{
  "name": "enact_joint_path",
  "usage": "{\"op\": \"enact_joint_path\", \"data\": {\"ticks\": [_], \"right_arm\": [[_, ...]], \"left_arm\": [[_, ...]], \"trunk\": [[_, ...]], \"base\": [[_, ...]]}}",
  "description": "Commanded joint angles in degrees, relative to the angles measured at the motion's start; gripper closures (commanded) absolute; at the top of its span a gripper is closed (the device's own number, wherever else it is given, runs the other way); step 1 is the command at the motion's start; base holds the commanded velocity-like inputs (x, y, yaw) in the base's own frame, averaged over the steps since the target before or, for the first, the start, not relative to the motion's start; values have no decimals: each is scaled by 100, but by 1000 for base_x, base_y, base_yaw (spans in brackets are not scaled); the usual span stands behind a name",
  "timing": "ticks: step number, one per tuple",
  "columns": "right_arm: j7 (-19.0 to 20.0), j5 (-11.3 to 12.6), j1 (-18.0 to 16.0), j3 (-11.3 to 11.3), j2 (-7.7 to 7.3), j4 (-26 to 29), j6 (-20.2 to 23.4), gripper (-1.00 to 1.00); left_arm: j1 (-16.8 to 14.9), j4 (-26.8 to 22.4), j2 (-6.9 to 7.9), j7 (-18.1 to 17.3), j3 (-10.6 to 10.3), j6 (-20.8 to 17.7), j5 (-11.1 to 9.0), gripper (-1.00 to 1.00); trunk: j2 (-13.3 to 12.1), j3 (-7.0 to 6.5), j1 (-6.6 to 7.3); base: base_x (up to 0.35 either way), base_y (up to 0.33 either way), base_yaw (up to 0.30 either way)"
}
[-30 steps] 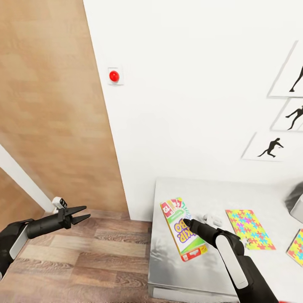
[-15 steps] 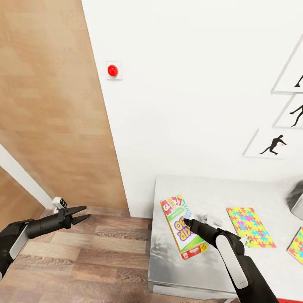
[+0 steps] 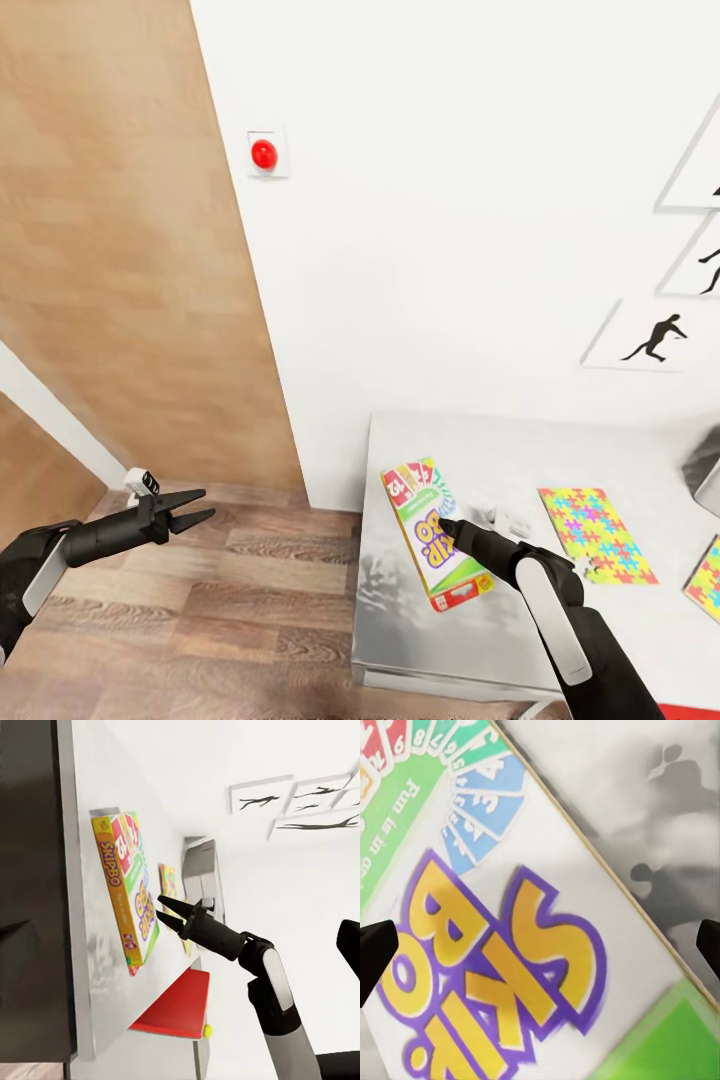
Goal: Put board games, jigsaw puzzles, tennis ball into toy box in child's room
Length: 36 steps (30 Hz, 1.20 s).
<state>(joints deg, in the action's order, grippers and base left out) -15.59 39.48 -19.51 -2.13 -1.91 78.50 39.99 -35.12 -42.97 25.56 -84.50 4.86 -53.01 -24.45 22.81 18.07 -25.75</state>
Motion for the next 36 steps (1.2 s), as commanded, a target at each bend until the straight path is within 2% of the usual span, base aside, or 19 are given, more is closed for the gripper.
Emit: {"op": "enact_joint_path", "data": {"ticks": [1,16,36], "right_arm": [[-59,60,-5,-11,-5,8,9,-100],[-58,60,-5,-3,-7,8,9,-100],[-58,60,-6,-3,-2,8,9,-100]], "left_arm": [[-3,-1,2,-15,-3,-60,-7,-100],[-3,-1,2,-14,-3,-60,-7,-100],[-3,-1,2,-22,-3,-60,-7,-100]], "trunk": [[11,18,-3],[11,103,-3],[11,108,-3]], "base": [[0,0,0],[0,0,0],[-13,84,0]]}}
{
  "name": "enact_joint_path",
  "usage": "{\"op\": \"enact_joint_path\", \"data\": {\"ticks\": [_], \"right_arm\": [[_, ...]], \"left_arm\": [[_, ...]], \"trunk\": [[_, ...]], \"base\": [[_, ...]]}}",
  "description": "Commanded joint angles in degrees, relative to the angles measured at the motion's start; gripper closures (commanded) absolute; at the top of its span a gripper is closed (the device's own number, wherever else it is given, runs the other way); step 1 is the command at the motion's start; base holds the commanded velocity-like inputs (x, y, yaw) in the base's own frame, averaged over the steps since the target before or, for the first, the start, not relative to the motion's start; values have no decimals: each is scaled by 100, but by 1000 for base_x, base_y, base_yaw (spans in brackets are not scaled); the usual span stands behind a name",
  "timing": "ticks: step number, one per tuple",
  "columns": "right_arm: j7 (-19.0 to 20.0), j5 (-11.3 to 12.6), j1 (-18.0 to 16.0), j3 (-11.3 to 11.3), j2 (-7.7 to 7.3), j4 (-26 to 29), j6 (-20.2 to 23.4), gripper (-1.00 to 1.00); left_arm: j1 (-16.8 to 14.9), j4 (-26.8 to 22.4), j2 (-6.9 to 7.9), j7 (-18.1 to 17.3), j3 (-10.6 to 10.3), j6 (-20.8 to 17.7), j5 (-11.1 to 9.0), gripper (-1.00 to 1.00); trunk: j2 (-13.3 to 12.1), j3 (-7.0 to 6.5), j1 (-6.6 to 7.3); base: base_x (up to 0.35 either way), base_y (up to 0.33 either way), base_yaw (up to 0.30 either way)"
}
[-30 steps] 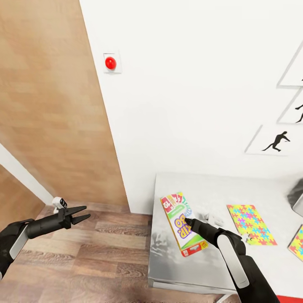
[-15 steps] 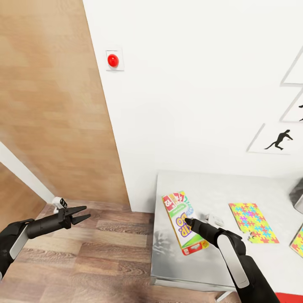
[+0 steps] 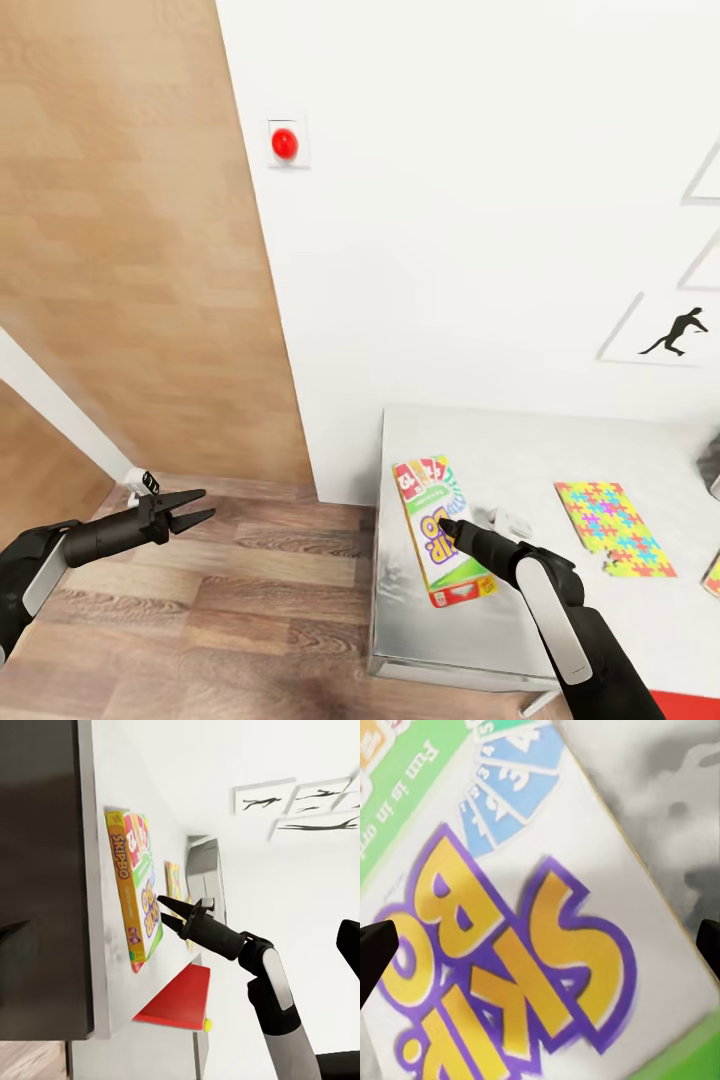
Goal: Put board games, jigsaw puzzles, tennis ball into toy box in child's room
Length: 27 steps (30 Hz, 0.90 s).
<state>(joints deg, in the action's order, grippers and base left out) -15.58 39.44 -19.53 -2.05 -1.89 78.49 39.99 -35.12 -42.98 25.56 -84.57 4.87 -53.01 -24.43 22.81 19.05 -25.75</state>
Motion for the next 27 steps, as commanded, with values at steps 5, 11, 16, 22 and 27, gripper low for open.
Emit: {"op": "enact_joint_path", "data": {"ticks": [5,11,16,22,27], "right_arm": [[-65,63,-3,-12,-4,9,7,-100],[-68,60,-5,-15,-4,9,2,-100],[-68,62,-4,-11,-4,9,5,-100],[-68,60,-3,-14,-4,9,3,-100],[-68,63,-3,-15,-4,9,6,-100]], "left_arm": [[-3,0,2,-16,-3,-60,-9,-100],[-3,0,2,-16,-3,-60,-9,-100],[-3,0,2,-16,-3,-60,-9,-100],[-3,0,2,-16,-3,-60,-9,-100],[-3,0,2,-16,-2,-60,-9,-100]], "trunk": [[11,10,-3],[11,10,-3],[11,10,-3],[11,10,-3],[11,10,-3]], "base": [[0,126,0],[-49,74,0],[-28,32,0],[-61,61,0],[-9,88,0]]}}
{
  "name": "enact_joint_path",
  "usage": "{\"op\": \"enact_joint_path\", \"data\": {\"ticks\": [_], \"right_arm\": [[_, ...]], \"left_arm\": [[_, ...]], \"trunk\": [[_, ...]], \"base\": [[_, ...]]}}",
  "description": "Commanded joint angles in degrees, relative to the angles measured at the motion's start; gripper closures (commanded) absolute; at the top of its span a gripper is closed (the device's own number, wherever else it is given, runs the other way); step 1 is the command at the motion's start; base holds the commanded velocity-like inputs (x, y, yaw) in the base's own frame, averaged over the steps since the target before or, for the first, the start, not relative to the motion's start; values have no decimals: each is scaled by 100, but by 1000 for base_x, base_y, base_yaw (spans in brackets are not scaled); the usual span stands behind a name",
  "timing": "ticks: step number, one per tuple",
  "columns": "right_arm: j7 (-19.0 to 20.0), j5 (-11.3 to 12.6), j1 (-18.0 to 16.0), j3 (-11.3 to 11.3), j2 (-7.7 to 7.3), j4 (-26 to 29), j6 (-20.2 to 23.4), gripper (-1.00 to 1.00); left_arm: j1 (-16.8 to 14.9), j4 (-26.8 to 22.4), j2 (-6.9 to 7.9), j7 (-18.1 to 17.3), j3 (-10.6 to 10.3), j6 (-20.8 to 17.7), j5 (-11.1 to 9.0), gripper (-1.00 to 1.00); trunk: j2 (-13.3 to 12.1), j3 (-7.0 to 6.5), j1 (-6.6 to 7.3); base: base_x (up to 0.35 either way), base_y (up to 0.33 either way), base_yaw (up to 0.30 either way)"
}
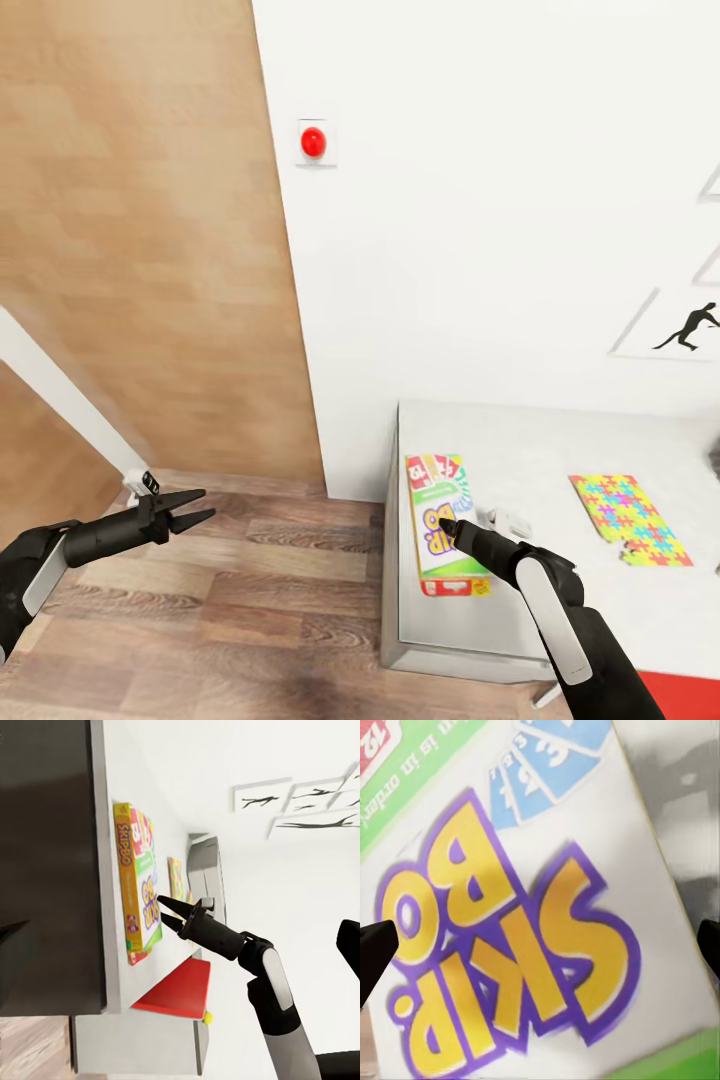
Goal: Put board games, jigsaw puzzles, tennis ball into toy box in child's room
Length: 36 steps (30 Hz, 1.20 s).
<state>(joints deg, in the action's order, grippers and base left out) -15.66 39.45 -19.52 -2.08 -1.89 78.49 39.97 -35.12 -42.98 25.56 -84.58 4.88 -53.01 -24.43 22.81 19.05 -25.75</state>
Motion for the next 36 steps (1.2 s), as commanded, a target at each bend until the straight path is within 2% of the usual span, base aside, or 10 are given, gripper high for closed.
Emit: {"op": "enact_joint_path", "data": {"ticks": [1,19,36], "right_arm": [[-60,62,-4,-11,-5,9,8,-100],[-60,55,-6,-11,-5,4,3,-100],[-60,60,-4,-9,-5,0,2,-100]], "left_arm": [[-3,0,2,-15,-4,-60,-9,-100],[-3,0,2,-12,-5,-60,-9,-100],[-3,0,-4,-7,-5,-60,-9,-100]], "trunk": [[11,10,-3],[11,10,-3],[11,10,-3]], "base": [[-2,165,0],[0,113,0],[0,38,0]]}}
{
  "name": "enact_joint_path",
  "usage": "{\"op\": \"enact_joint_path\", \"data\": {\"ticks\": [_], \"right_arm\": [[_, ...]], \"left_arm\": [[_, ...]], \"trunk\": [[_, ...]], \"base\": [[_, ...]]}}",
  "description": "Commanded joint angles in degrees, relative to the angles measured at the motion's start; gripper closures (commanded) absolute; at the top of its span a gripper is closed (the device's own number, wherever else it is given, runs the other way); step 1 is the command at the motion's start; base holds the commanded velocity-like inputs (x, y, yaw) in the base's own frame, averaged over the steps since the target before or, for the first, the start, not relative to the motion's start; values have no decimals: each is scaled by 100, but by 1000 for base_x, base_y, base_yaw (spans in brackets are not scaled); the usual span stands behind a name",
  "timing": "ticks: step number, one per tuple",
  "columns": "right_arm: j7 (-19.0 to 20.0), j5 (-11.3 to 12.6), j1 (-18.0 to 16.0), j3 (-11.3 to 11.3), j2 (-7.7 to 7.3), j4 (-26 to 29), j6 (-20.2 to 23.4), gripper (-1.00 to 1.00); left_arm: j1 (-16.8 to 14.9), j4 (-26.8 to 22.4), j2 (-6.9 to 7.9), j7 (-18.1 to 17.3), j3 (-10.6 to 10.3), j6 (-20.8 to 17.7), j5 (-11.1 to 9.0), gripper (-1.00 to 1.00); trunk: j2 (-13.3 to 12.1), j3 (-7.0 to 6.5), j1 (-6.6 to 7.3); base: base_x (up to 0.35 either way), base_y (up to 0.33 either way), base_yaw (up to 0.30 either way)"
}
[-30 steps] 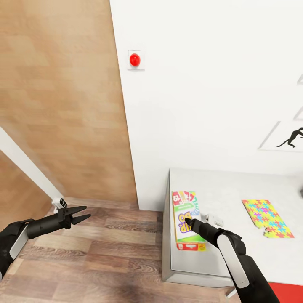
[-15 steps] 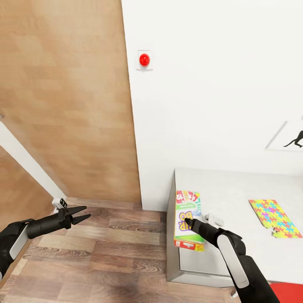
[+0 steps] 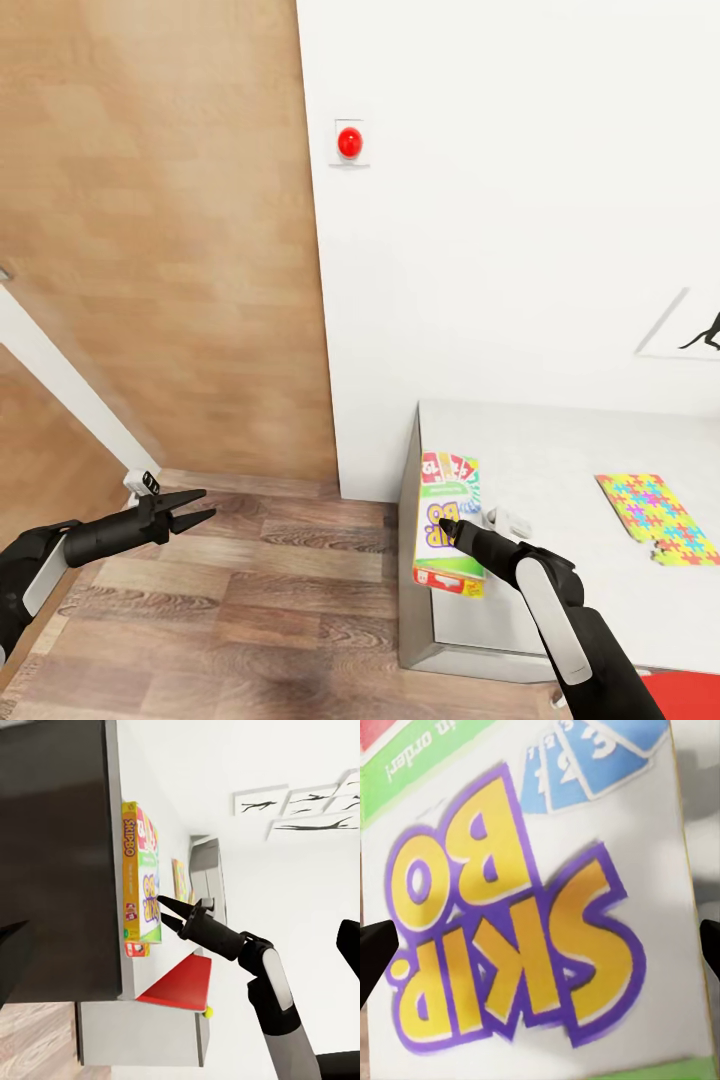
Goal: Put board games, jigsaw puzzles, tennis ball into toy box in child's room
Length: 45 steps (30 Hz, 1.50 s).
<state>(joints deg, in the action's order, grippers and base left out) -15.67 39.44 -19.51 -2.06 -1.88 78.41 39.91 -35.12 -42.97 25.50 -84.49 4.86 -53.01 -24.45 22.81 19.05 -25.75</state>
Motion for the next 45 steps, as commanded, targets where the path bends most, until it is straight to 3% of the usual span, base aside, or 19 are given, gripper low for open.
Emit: {"op": "enact_joint_path", "data": {"ticks": [1,45], "right_arm": [[-59,60,-4,-13,-5,8,8,-100],[-66,63,-6,-12,-5,8,8,-100]], "left_arm": [[-3,-1,2,-17,-3,-60,-7,-100],[-3,-1,3,-24,-3,-60,-7,-100]], "trunk": [[11,10,-3],[11,10,-3]], "base": [[0,8,0],[0,27,0]]}}
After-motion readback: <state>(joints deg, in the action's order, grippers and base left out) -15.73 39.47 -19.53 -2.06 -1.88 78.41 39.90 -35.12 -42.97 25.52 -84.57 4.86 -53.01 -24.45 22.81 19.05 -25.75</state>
